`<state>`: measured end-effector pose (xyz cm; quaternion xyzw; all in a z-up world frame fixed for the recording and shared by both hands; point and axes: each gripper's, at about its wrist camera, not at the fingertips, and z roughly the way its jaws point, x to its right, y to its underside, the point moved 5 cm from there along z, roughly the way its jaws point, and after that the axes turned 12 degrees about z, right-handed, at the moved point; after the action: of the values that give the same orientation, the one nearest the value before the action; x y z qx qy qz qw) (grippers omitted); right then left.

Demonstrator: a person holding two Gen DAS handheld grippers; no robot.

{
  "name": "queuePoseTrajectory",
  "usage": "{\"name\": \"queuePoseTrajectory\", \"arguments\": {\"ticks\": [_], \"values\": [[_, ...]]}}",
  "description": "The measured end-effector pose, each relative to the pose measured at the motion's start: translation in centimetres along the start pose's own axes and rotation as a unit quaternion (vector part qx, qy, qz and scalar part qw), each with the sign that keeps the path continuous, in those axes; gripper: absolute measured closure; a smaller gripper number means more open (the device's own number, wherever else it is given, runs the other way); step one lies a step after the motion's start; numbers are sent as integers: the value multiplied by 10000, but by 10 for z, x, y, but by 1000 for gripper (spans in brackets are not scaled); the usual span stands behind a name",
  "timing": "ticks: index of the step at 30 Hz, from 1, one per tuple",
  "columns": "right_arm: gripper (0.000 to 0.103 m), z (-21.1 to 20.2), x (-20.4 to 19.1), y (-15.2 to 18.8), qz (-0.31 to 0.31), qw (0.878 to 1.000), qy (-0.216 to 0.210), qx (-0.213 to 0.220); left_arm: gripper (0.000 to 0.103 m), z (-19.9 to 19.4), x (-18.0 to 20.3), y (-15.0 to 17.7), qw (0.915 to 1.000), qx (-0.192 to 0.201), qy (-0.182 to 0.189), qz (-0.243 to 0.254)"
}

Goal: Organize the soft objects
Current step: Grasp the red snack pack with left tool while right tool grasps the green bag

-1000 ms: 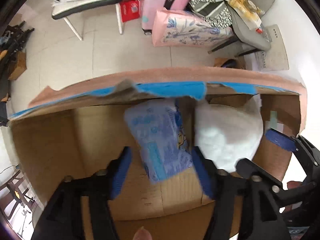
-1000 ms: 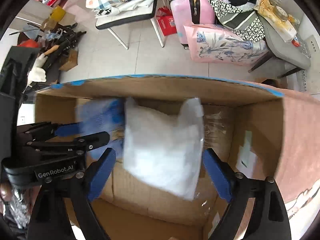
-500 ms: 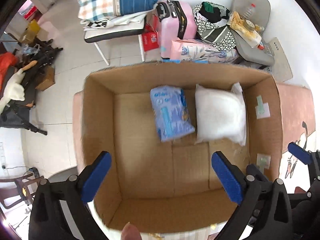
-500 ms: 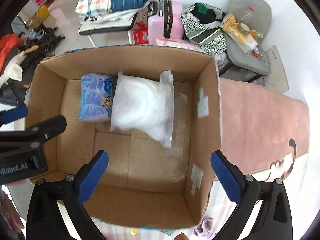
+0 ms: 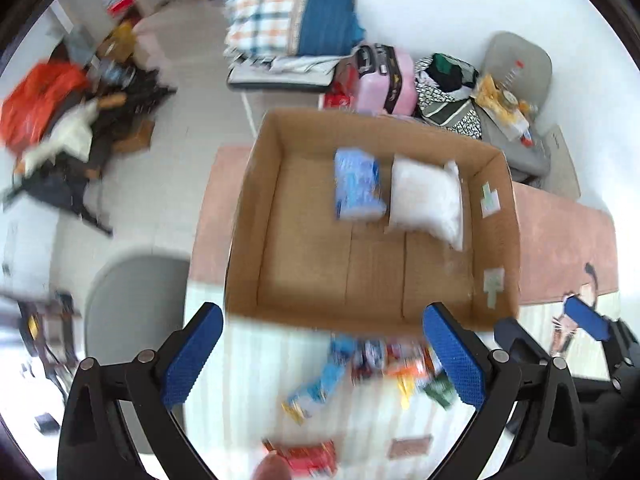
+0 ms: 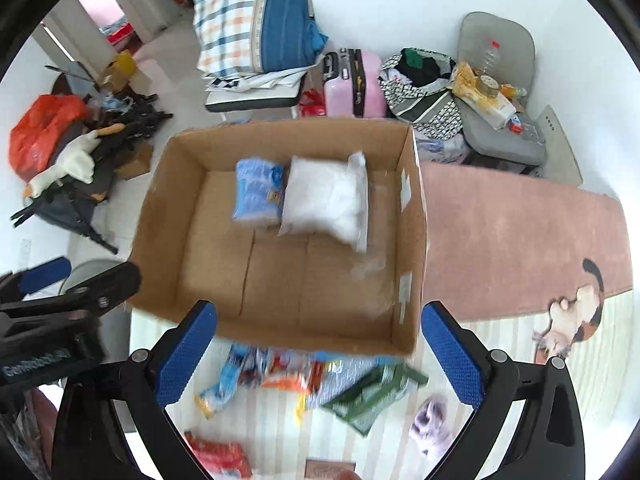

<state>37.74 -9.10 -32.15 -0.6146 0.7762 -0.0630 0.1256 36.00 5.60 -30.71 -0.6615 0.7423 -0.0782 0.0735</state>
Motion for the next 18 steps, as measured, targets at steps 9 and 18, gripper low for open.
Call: {"name": "queuePoseTrajectory", "arguments": {"ticks": [9, 18], "values": [[0, 37, 70, 122, 274, 9948, -18, -983, 19, 95, -41, 217, 9550, -1943, 821, -2083], [1, 81, 116, 167, 894, 9886, 70, -1207, 21, 174, -45, 298, 8576, -2457, 1954, -4075]]}}
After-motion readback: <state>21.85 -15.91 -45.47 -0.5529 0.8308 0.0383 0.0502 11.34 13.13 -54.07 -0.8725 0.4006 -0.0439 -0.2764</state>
